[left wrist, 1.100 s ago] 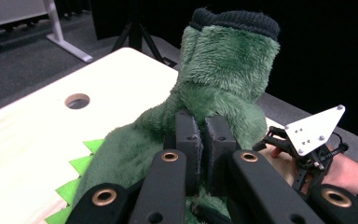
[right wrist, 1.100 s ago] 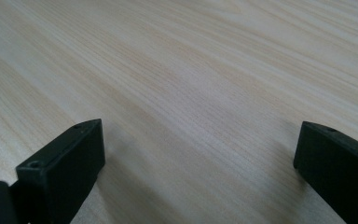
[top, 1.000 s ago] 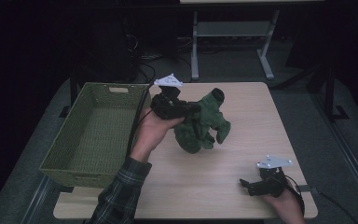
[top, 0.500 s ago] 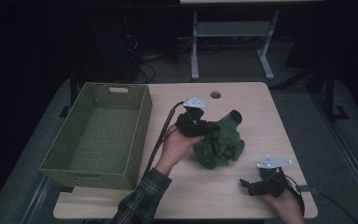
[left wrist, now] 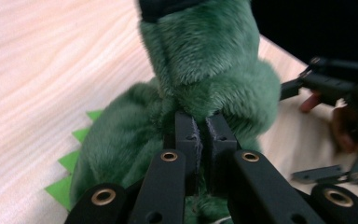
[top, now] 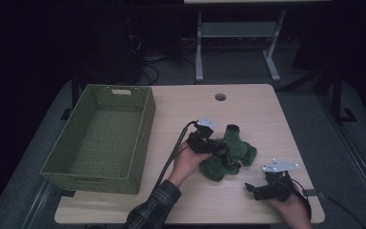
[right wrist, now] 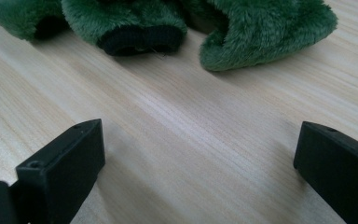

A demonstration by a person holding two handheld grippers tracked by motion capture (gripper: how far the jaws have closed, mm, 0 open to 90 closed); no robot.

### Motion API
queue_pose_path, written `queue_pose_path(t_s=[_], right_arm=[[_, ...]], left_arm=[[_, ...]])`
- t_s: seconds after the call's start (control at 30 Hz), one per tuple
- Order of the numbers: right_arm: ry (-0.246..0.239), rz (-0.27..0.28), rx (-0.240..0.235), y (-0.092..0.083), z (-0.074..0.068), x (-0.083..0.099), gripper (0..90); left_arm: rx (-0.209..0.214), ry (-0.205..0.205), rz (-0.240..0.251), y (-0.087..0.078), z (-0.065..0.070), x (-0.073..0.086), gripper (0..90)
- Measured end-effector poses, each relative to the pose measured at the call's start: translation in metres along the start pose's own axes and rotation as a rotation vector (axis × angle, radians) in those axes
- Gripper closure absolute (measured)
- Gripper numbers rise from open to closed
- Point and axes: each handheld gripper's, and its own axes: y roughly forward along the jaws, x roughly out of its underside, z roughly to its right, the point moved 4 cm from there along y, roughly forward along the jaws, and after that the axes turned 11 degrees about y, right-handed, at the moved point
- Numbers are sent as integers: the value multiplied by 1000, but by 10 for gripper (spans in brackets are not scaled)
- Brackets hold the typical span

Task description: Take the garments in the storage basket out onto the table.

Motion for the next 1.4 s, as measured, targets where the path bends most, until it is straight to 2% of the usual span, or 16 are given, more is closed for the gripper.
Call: queue_pose_path(t_s=[0.2,0.3,0.37,0.5,0.57,0.67,0.73,0.9,1.03,1.13,1.27,1.4], right_arm=[[-2,0,1,0,0,0,15],[-1,0,0,0,0,0,15],[-2,0,1,0,0,0,15],[-2,0,1,0,0,0,15],[1,0,1,0,0,0,15],[-1,-1,1,0,0,0,15],[-1,-1,1,0,0,0,15],[0,-1,1,0,0,0,15],[-1,-1,1,0,0,0,15],[-1,0,1,0,0,0,15],[-2,0,1,0,0,0,15],[-3,1,1,0,0,0,17]], left_arm=[[-16,7,-42,12,-3,12,839],[-19,14,-42,13,-3,14,802],[-14,25,-40,11,-2,14,737],[-11,75,-49,3,2,11,539],[-24,85,-38,-4,4,9,484],[-42,107,-31,-16,7,8,448],[-53,107,-21,-25,7,9,447],[-45,109,-7,-42,11,15,461],[-30,106,19,-50,20,22,525],[-24,131,23,-52,29,28,579],[-3,152,13,-46,40,38,656],[22,155,-1,-38,48,47,678]])
